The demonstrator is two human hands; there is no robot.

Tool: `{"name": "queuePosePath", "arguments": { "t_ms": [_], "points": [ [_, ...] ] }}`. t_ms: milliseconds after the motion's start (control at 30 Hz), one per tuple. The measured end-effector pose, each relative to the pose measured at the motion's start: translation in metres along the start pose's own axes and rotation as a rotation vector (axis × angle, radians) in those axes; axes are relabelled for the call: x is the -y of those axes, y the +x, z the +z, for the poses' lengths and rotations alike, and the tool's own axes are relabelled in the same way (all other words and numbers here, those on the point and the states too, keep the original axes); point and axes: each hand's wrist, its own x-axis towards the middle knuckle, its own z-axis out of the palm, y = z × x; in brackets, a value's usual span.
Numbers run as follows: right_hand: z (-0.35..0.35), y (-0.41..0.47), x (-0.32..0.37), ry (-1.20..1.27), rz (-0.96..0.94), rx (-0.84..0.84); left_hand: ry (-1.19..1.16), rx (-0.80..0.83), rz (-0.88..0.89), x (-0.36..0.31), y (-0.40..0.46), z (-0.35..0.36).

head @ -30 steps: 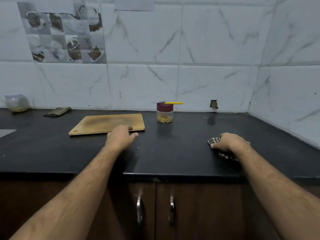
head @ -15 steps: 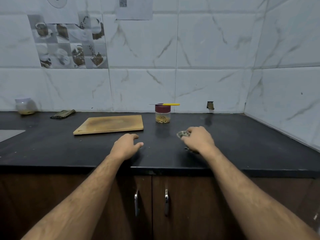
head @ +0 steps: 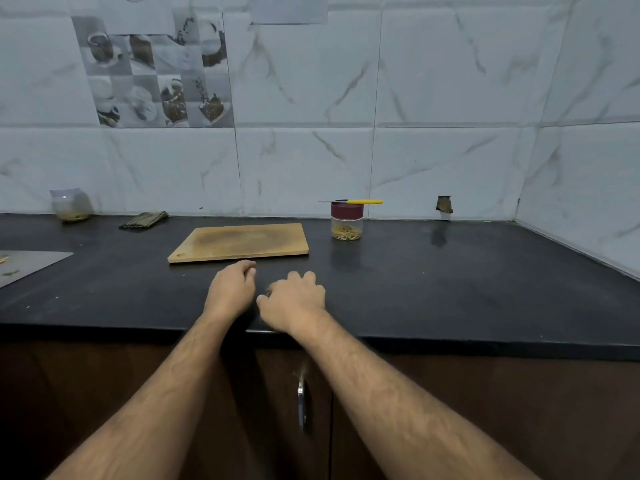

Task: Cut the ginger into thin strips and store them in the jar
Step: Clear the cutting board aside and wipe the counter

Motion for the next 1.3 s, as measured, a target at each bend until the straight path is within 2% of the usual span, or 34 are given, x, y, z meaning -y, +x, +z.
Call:
{"name": "queuePosePath", "arguments": {
  "t_ms": [133,333,433,633,700,833,967,1100,1300],
  "points": [
    [0.017,-0.002,-0.001,-0.160,-0.055,-0.116,-0.056,0.014,-0.021,0.006,0.002,0.004],
    [0.025,0.020,-0.001,-0.120,-0.092,0.003,-0.009,0.080,0.012,0.010,0.001,0.008],
    [0.020,0.041,-0.020,-0.098,-0.033,0.019,0.083,0.132,0.028,0.012,0.001,0.007],
    [0.035,0.074,-0.099,-0.105,0.102,0.045,0.121,0.202,0.013,0.012,0.000,0.006],
    [0.032,0.053,-0.103,-0.160,0.051,0.037,0.108,0.210,-0.002,0.009,-0.001,0.006],
    [0.023,-0.003,-0.067,-0.227,-0.239,-0.040,0.126,0.204,0.023,0.004,-0.005,0.008],
    [0.044,0.024,-0.039,-0.144,-0.261,0.016,0.056,0.161,0.003,0.000,-0.009,0.004],
    [0.045,0.083,-0.036,-0.206,-0.171,0.089,0.040,0.139,-0.016,0.001,-0.007,0.002],
    [0.021,0.112,-0.130,-0.227,0.119,0.078,0.039,0.144,-0.036,0.005,-0.007,-0.002]
  ]
}}
